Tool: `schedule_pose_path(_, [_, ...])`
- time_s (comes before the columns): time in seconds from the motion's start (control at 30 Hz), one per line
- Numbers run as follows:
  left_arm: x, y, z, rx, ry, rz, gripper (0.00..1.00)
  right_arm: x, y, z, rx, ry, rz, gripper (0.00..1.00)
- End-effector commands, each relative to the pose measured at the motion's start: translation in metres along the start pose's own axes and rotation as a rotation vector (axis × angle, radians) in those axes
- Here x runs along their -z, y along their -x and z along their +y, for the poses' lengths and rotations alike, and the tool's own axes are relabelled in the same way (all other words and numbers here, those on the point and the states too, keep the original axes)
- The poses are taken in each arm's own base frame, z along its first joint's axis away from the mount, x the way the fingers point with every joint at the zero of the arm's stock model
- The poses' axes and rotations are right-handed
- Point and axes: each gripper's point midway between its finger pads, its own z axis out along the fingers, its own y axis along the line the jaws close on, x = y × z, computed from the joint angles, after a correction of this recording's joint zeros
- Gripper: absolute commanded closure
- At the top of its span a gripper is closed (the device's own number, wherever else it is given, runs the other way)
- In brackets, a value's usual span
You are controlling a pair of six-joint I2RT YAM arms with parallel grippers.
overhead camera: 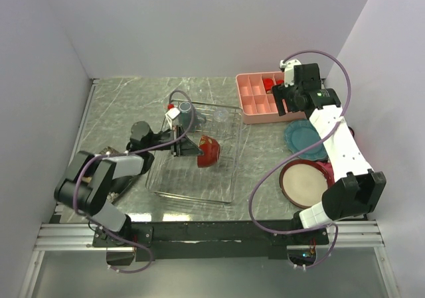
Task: Load the mixed dishes into the dish rack
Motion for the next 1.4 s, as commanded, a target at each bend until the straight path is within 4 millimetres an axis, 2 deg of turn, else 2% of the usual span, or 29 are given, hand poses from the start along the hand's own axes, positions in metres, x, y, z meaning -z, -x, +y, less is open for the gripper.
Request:
schedule_pose_path(0.0, [-0.021,0.03,-0.03,-0.168,-0.113,-0.018,0.99,0.019,0.007,-0.007,0.026,-0.03,-0.052,0.14])
schedule_pose_path(0.03, [-0.028,0.023,-0.021,-0.087,-0.087,0.021,0.99,0.018,0.006,-0.006,0.025,-0.022,-0.047,0.14])
schedule_pose_path(0.1, [-0.036,0.026,-0.014,-0.094,-0.069,0.04,0.99,0.017,0.006,-0.003,0.026,-0.014,-0.047,0.14])
schedule_pose_path(0.13, [-0.037,0.02,-0.001,0.01,-0.015,0.072,0.99,0.016,0.007,-0.002,0.025,-0.013,-0.047,0.14])
schedule_pose_path(0.17, [-0.042,0.027,-0.001,-0.002,-0.011,0.089,0.99,0.017,0.008,-0.002,0.024,-0.013,-0.054,0.14])
schedule_pose_path(0.2, [-0.044,0.028,0.003,-0.027,-0.002,0.104,0.99,0.016,0.008,0.0,0.028,-0.008,-0.054,0.14])
schedule_pose_path(0.27, [-0.047,0.025,0.01,0.039,0.027,0.142,0.99,0.016,0.006,0.002,0.028,-0.004,-0.052,0.14])
schedule_pose_path(0.37, [-0.045,0.019,0.011,0.058,0.041,0.158,0.99,0.017,0.002,0.005,0.028,0.009,-0.046,0.14])
schedule_pose_path(0.4, [-0.043,0.012,0.017,0.086,0.07,0.174,0.99,0.017,0.001,0.005,0.026,0.012,-0.043,0.14])
schedule_pose_path(0.6, [-0.035,-0.002,0.015,0.122,0.099,0.165,0.99,0.014,-0.001,0.011,0.015,0.035,-0.035,0.14])
schedule_pose_path(0.87, [-0.046,-0.017,0.012,0.15,0.083,0.197,0.99,0.011,0.004,0.014,0.011,0.057,-0.028,0.14])
schedule_pose_path(1.1, [-0.05,-0.03,0.02,0.192,0.072,0.208,0.99,0.008,-0.003,0.021,0.024,0.07,-0.009,0.14])
schedule_pose_path(1.37, [-0.043,-0.037,0.044,0.305,0.119,0.197,0.99,0.004,-0.006,0.028,0.027,0.082,-0.003,0.14])
